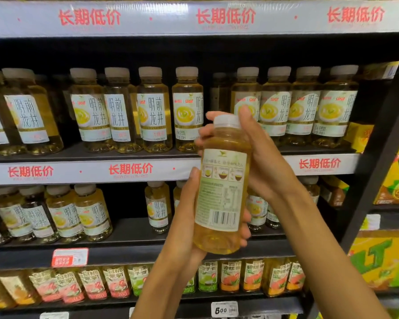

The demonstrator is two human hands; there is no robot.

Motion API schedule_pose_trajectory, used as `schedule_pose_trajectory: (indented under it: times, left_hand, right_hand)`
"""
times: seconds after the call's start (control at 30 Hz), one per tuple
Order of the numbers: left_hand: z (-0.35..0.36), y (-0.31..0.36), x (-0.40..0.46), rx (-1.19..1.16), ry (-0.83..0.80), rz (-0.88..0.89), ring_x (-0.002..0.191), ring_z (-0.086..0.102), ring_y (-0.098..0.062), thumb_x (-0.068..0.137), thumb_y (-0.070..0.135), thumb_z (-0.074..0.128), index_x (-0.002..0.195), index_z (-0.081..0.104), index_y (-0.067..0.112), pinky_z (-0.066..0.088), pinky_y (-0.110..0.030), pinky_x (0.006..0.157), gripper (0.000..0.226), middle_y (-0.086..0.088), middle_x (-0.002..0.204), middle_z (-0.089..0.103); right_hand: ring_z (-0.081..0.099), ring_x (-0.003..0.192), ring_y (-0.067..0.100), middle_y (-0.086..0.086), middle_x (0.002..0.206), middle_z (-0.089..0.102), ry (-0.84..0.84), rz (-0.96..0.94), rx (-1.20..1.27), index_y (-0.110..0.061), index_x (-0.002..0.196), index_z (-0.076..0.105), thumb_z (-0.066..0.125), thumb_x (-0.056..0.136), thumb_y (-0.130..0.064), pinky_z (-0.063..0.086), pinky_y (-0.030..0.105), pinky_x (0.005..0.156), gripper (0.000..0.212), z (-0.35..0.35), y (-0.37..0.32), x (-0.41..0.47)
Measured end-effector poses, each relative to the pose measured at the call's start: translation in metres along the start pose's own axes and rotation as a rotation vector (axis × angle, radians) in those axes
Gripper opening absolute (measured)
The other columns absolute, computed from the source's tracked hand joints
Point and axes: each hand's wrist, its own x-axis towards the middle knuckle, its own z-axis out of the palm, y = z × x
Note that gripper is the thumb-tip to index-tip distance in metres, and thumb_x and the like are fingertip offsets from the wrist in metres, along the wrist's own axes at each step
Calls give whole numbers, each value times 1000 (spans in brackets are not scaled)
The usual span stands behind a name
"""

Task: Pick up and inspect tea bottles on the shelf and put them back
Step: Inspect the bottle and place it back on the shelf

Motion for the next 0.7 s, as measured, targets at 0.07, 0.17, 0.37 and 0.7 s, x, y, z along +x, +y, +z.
schedule_pose_trajectory:
  times: [0.07,0.17,0.37,0.7]
  left_hand:
    - [-1,-3,2,-34,-60,-50,62,65,-25,79,69,42,107,68,5,56,-33,58,74,-18,81,67]
    - [-7,-10,6,205,119,14,86,70,-20,79,74,36,115,68,20,57,-37,80,71,-9,100,72]
    - [1,-8,10,511,247,171,99,61,14,83,66,28,95,64,63,45,-1,73,38,33,101,68]
    - [2,-18,7,-94,-8,-196,61,64,-22,96,61,25,90,72,6,56,-31,59,73,-14,76,67]
  right_hand:
    - [69,93,24,9,92,71,-48,8,84,-10,114,59,39,94,-42,55,37,85,43,2,2,1]
    - [69,89,22,6,85,70,-46,-45,34,-11,107,60,39,96,-34,54,35,82,33,-1,-1,-2]
    - [69,89,16,1,90,73,153,-140,-258,-15,109,63,58,84,-44,53,24,72,39,-1,-3,-6]
    - [69,89,24,7,91,69,-33,-46,36,-11,108,63,42,94,-32,57,37,81,33,-2,-3,-10]
